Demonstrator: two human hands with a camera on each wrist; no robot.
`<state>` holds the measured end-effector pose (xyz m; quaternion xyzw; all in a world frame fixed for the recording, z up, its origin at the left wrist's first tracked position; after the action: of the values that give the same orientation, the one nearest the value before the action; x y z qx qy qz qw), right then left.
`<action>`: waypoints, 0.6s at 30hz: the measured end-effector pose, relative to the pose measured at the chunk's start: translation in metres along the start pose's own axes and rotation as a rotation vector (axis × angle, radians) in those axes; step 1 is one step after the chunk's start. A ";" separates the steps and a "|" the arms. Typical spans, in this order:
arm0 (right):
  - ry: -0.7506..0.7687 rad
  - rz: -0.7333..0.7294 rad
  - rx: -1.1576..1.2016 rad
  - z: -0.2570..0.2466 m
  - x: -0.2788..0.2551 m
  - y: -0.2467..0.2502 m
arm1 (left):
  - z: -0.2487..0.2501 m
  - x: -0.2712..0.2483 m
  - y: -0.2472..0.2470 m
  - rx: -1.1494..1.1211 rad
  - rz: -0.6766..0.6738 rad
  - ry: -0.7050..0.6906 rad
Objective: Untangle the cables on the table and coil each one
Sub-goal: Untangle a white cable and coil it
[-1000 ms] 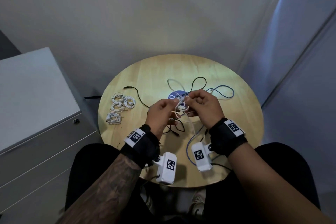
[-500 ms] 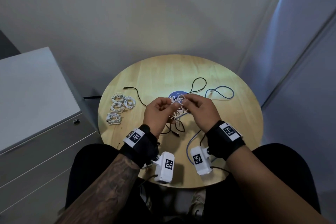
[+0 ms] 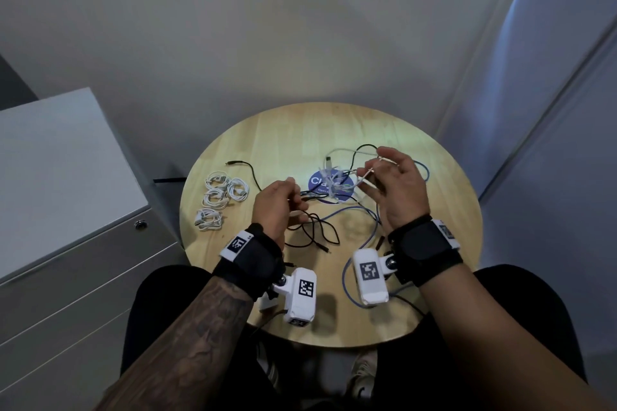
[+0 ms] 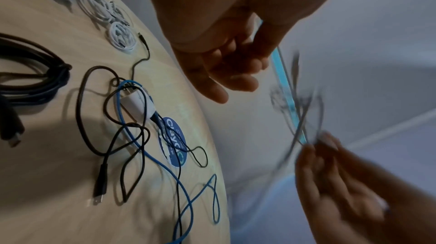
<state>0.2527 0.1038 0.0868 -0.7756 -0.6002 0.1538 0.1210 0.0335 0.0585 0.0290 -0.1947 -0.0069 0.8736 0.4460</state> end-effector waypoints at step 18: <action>-0.123 0.105 0.206 -0.023 0.022 0.014 | 0.025 -0.001 -0.011 0.247 -0.127 -0.302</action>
<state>0.2794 0.1219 0.1003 -0.7785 -0.5459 0.2681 0.1550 0.0341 0.0684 0.0546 -0.0046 0.0211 0.8571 0.5146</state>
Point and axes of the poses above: each hand's wrist, its own x-axis towards the middle knuckle, its own y-axis out of the back of the hand, z = x × y, the point moved 10 cm from there along x, towards the middle knuckle, and after that the axes turned 12 degrees about z, right-handed, at the moved point
